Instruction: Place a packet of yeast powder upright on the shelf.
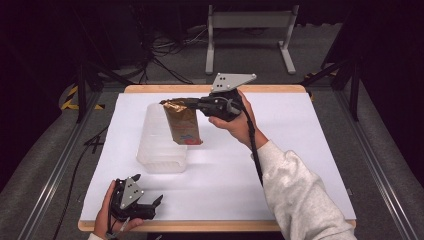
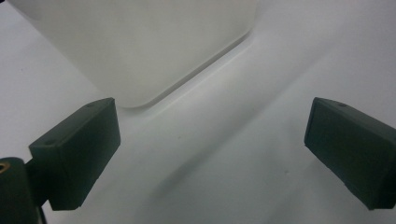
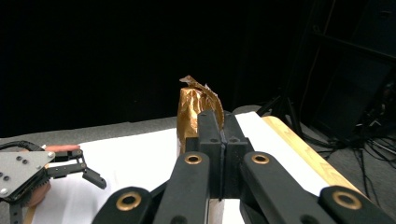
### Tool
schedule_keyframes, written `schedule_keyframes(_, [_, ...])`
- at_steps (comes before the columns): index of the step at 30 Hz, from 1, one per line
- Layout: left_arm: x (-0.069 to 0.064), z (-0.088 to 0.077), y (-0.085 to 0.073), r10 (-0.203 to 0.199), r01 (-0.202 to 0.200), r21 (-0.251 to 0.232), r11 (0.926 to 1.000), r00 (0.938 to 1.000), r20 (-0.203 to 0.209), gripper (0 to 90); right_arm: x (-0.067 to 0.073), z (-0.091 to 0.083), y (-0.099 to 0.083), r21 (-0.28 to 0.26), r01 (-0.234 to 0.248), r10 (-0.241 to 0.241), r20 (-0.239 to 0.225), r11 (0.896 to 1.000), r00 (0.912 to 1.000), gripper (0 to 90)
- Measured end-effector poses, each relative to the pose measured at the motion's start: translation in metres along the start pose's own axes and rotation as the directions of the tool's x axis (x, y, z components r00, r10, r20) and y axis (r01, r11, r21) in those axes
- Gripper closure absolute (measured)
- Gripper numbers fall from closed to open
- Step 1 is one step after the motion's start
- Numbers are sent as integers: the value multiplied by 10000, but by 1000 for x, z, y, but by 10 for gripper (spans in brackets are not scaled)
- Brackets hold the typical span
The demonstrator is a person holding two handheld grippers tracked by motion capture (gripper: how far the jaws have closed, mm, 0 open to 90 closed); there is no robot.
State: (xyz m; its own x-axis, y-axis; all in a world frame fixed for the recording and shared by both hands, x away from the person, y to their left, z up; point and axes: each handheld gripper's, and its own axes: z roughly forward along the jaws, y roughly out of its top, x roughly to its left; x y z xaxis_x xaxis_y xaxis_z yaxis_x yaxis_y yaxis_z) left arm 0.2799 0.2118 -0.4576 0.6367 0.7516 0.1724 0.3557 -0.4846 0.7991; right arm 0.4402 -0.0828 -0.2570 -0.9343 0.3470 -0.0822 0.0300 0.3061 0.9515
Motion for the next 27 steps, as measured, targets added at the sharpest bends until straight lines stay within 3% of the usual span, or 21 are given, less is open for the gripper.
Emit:
schedule_keyframes(15, [0,-3,-1,-82,83,-210,9997,10000,49,42,4,46,0,197,47,-41,-287,9998,9996,900])
schedule_keyframes(27, [1,-5,-2,-137,139,-241,9996,9999,80,42,3,69,-3,374,-38,54,-410,9993,9991,900])
